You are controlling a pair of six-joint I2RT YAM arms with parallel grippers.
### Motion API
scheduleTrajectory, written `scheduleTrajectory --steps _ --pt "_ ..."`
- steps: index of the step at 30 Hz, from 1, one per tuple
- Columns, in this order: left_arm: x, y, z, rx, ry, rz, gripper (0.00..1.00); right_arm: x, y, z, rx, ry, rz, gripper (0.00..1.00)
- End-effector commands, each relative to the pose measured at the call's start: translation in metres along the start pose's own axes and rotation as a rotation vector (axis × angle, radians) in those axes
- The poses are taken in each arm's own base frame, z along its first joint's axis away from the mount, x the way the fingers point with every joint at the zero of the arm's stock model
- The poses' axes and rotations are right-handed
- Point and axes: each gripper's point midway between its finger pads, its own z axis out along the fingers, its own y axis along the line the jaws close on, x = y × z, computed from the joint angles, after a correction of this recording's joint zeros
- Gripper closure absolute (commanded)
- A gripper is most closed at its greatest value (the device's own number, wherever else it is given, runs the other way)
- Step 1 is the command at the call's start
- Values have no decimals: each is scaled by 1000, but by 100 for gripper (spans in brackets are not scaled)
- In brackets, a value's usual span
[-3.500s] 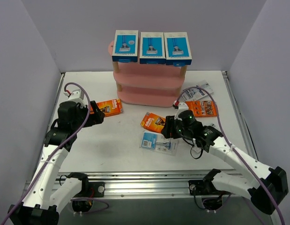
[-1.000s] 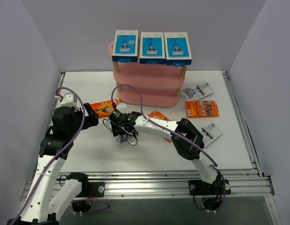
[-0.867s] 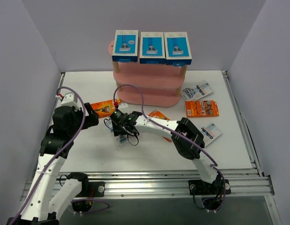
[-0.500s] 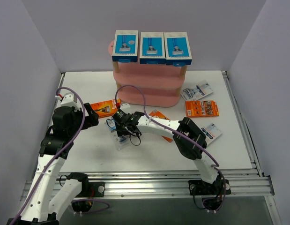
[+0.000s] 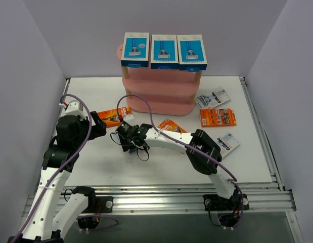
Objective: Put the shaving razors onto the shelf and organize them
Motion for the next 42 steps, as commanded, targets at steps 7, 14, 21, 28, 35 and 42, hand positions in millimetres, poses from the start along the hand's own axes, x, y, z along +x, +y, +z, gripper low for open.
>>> scheduleTrajectory --steps 7,14,21,28,35,42 --pt "-11 -6 -5 18 -31 -2 6 40 -8 14 60 82 -78 49" --pt "-11 -7 -5 27 -29 -2 6 52 -15 22 86 101 -78 53" --pt "-11 -8 -5 28 -29 -1 6 62 -12 26 89 120 -88 61" --pt "-10 -7 -4 26 -28 -2 6 64 -13 25 99 122 -88 82" --pt "-10 -7 -4 26 -27 -2 6 39 -3 3 57 57 -50 100" --pt "-12 -6 -5 22 -33 -2 6 13 0 -21 24 -4 -9 100"
